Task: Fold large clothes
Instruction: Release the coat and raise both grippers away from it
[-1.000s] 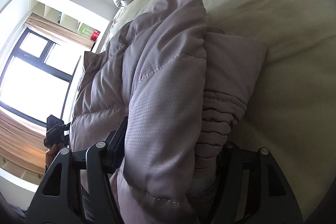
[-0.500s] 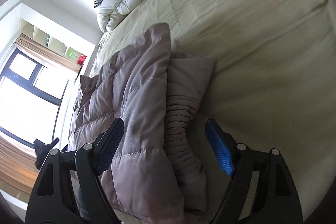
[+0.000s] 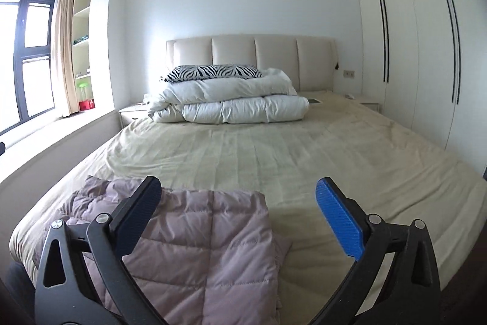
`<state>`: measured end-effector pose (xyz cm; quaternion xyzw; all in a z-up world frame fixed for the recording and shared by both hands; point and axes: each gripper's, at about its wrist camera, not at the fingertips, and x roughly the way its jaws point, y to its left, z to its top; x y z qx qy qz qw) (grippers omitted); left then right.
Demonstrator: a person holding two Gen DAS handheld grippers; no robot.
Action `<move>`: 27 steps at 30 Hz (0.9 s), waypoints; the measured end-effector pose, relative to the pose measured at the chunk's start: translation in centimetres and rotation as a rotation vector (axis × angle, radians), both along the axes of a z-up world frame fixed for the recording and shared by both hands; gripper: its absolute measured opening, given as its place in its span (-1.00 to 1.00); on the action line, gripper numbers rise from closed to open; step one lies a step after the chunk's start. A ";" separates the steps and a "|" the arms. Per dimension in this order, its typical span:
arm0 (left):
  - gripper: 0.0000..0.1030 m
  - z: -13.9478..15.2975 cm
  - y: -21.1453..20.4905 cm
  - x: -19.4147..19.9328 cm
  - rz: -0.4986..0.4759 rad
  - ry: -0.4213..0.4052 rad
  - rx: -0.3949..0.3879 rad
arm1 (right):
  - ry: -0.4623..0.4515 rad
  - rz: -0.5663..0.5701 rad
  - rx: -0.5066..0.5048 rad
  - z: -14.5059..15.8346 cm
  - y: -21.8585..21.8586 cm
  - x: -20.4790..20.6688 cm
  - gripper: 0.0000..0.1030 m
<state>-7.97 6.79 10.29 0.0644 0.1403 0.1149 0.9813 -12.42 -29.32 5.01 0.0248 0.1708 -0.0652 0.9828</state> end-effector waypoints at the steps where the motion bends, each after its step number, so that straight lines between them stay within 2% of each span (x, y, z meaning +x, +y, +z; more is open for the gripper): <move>1: 1.00 0.4 -0.4 -0.1 -0.028 0.013 -0.019 | 0.005 0.031 0.007 1.1 1.0 -0.1 1.00; 4: 1.00 1.0 -1.4 -0.2 -0.101 0.109 -0.108 | 0.054 0.112 0.051 3.2 3.3 -0.1 1.00; 9: 1.00 -0.3 -2.5 0.1 -0.105 0.264 -0.142 | 0.186 0.134 0.139 5.3 6.2 -1.1 1.00; 11: 1.00 -1.2 -3.1 -0.1 -0.112 0.318 -0.165 | 0.225 0.095 0.126 5.3 7.3 -1.6 1.00; 14: 1.00 -2.5 -4.0 -0.8 -0.114 0.370 -0.158 | 0.289 0.032 0.090 4.4 8.7 -2.4 1.00; 19: 1.00 -4.8 -4.7 -0.1 -0.141 0.471 -0.170 | 0.331 0.009 0.047 2.5 10.1 -3.0 1.00; 27: 1.00 -5.2 -5.4 -0.1 -0.146 0.488 -0.149 | 0.409 0.029 0.039 0.7 11.0 -1.9 1.00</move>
